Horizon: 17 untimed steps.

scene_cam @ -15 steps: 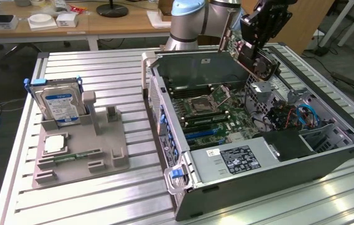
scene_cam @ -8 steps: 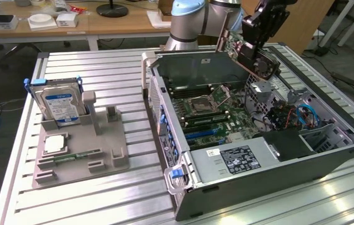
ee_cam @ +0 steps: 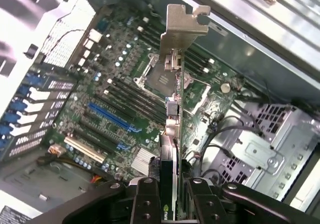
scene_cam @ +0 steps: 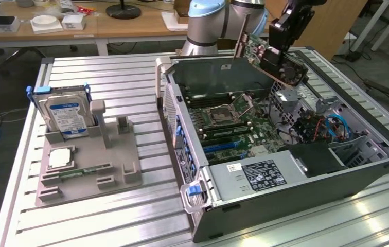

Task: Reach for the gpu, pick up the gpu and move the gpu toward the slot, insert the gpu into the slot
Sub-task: 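Insert the gpu into the slot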

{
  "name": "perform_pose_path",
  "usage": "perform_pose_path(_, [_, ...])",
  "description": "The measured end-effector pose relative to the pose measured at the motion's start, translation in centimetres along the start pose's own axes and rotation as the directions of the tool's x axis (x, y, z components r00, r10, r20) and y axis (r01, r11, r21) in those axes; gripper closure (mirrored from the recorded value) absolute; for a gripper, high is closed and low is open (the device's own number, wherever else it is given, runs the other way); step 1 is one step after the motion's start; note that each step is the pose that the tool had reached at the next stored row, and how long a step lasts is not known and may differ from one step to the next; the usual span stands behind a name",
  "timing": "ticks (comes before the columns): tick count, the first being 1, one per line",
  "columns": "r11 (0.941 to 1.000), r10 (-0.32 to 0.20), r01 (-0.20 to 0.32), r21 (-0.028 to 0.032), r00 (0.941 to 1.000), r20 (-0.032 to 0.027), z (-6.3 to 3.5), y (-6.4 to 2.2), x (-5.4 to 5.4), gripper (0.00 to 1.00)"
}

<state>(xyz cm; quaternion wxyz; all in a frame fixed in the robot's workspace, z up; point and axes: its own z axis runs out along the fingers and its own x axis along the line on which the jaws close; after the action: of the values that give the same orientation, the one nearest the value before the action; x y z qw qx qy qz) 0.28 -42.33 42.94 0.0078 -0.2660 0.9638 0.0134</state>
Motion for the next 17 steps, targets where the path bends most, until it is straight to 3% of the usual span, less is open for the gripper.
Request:
perform_pose_path(4, [0.9977, -0.067, 0.067, -0.0016, 0.9977, -0.0014, 0.0, 0.0, 0.0, 0.74])
perform_pose_path(8, [0.9909, -0.134, 0.134, -0.0032, 0.9909, -0.0028, 0.0, 0.0, 0.0, 0.74])
perform_pose_path(12, [0.9789, -0.204, 0.204, -0.0053, 0.9789, -0.0038, 0.02, 0.0, 0.0, 0.74])
perform_pose_path(17, [0.9579, -0.287, 0.287, -0.0078, 0.9579, -0.0049, 0.02, 0.0, 0.0, 0.74])
